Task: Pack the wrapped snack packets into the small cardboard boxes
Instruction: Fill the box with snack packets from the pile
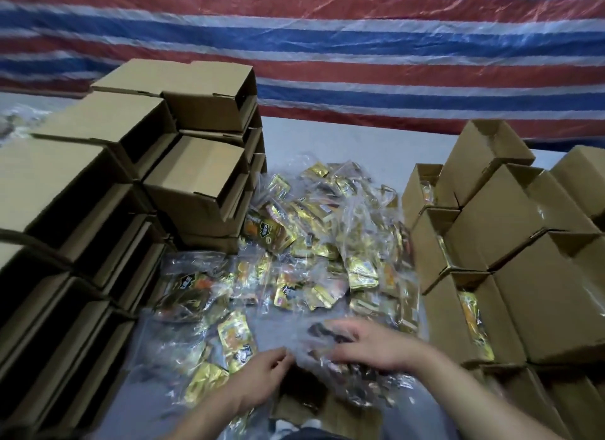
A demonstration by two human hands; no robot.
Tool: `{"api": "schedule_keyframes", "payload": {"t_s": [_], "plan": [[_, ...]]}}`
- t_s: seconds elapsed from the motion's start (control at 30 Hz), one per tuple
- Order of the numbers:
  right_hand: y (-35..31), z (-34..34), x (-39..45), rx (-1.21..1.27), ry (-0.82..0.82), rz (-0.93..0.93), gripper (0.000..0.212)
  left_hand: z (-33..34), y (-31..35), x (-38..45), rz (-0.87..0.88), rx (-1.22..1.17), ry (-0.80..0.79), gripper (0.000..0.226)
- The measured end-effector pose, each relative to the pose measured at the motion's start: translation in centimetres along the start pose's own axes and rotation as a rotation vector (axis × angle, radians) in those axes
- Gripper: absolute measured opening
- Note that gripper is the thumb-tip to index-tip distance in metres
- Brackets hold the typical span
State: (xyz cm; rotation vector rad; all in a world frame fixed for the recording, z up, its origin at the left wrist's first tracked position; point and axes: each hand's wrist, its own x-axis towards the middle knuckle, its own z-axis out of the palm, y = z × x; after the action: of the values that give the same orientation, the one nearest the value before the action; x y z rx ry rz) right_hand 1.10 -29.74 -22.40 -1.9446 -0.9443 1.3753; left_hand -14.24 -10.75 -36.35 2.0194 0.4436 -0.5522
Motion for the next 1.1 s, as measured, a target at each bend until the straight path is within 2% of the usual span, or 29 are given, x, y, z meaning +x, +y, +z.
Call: {"api": "schedule_keyframes", "payload": {"t_s": [0.1, 0.2, 0.27, 0.37, 0.47, 0.53, 0.6, 0.67, 0.8, 0.83, 0.97, 1.03, 1.1], "plan": [[1.0, 3.1, 2.0, -0.306, -0.094, 0.05, 0.037, 0.0, -0.4, -0.3, -0.028, -0.196, 0.074, 0.022], [2.3, 5.7, 3.9, -0.555, -0.199, 0.113, 0.038, -0.3, -0.2, -0.6, -0.093, -0.33, 0.135, 0.029], [3.0, 7.1, 5.5, -0.643, -0.181, 0.163, 0.042, -0.1, -0.2, -0.6, -0.09, -0.322, 0.167, 0.028], [3.9, 9.3, 8.0, -0.714, -0.113, 0.138, 0.051, 0.5, -0.1, -0.5, -0.052, -0.25, 0.26, 0.03], [5.4, 10.9, 9.5, -0.733, -0.151, 0.138, 0.06, 0.7, -0.1, -0.7, -0.047, -0.231, 0.295, 0.025], [6.6, 11.0, 9.5, -0.655, -0.201, 0.184, 0.072, 0.6, -0.1, -0.8, -0.028, -0.223, 0.277, 0.024], [7.2, 10.5, 8.9, -0.42, -0.205, 0.256, 0.08, 0.7, 0.0, -0.8, -0.005, -0.216, 0.247, 0.022], [7.1, 9.7, 8.2, -0.292, -0.212, 0.28, 0.074, 1.1, 0.0, -1.0, 0.006, -0.228, 0.239, 0.022], [6.9, 8.2, 6.6, -0.396, -0.195, 0.261, 0.035, 1.4, -0.1, -1.1, 0.017, -0.212, 0.246, 0.026], [6.9, 8.3, 6.3, -0.388, -0.193, 0.276, 0.032, 1.4, -0.1, -1.1, 0.018, -0.206, 0.248, 0.027], [7.1, 9.9, 7.0, -0.347, -0.333, 0.4, 0.056, 1.5, -0.3, -0.9, 0.015, -0.196, 0.26, 0.026], [7.2, 11.2, 7.9, -0.131, -0.46, 0.391, 0.053, 1.7, -0.3, -1.0, 0.012, -0.202, 0.259, 0.024], [7.0, 11.9, 7.9, -0.005, -0.464, 0.399, 0.048, 1.8, -0.3, -1.1, 0.02, -0.183, 0.279, 0.022]]}}
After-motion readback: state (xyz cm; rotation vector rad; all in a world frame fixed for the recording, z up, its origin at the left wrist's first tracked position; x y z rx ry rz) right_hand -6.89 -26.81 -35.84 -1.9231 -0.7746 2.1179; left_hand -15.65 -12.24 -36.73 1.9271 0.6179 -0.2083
